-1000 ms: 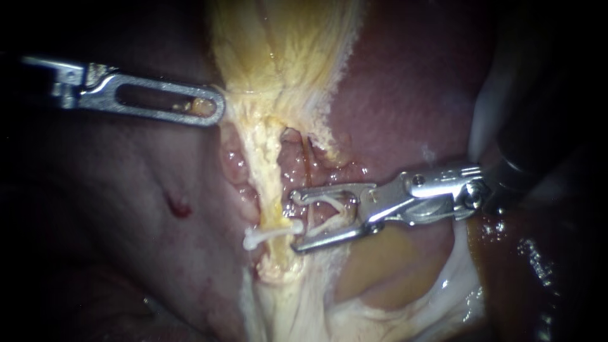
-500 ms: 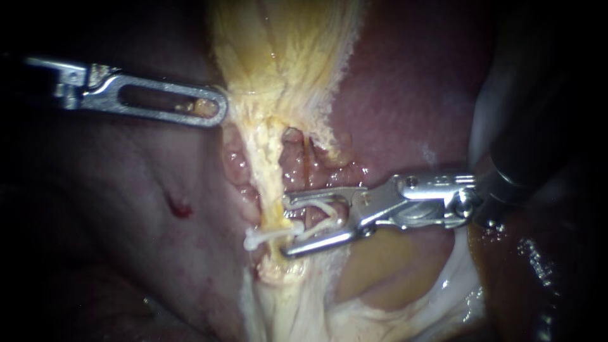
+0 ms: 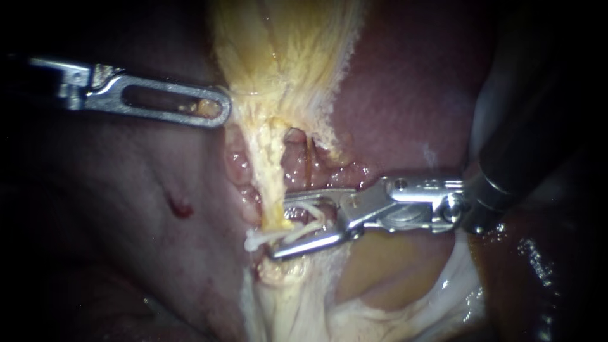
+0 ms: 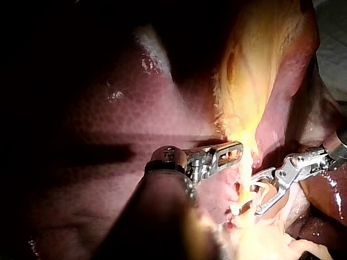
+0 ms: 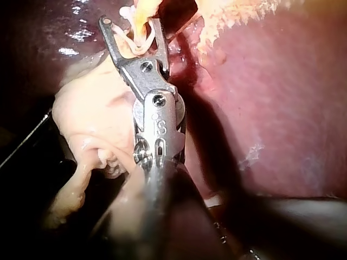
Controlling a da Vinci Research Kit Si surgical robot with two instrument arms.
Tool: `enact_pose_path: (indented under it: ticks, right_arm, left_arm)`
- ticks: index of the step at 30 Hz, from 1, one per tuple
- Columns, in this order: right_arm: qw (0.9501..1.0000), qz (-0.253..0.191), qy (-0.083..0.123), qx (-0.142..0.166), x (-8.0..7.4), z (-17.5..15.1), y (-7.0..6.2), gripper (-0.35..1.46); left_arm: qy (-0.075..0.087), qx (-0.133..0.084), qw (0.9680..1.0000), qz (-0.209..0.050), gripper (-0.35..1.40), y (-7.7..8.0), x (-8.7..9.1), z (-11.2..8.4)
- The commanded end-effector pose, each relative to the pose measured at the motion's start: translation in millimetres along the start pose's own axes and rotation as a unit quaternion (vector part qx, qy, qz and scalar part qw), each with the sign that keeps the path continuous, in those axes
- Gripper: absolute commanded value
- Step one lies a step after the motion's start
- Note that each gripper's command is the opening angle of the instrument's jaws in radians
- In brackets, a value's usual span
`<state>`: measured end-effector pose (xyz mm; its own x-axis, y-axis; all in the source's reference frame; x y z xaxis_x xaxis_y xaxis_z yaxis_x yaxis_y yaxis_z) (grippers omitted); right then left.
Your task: Clipping second clip left tube
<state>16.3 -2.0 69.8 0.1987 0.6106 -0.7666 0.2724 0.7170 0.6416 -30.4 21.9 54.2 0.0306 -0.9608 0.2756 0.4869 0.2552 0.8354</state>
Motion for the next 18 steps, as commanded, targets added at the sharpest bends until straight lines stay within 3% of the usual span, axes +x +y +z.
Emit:
enact_pose_path:
  ticks: [1, 10, 18]
  right_arm:
    - [1.0000, -0.001, -0.001, 0.005, 0.0, 0.2, -0.1, 0.49]
    - [0.9995, -0.010, 0.005, 0.030, -0.3, 1.8, -0.2, 0.49]
    - [0.9995, -0.011, 0.008, 0.027, -0.1, 2.6, -0.2, 0.49]
  left_arm:
    - [0.000, 0.000, 1.0000, 0.000, -0.35, 0.0, 0.0, 0.0]
    - [0.000, 0.001, 1.0000, 0.000, -0.35, 0.0, 0.0, 0.1]
    - [0.000, 0.001, 1.0000, 0.000, -0.35, 0.0, 0.0, 0.2]
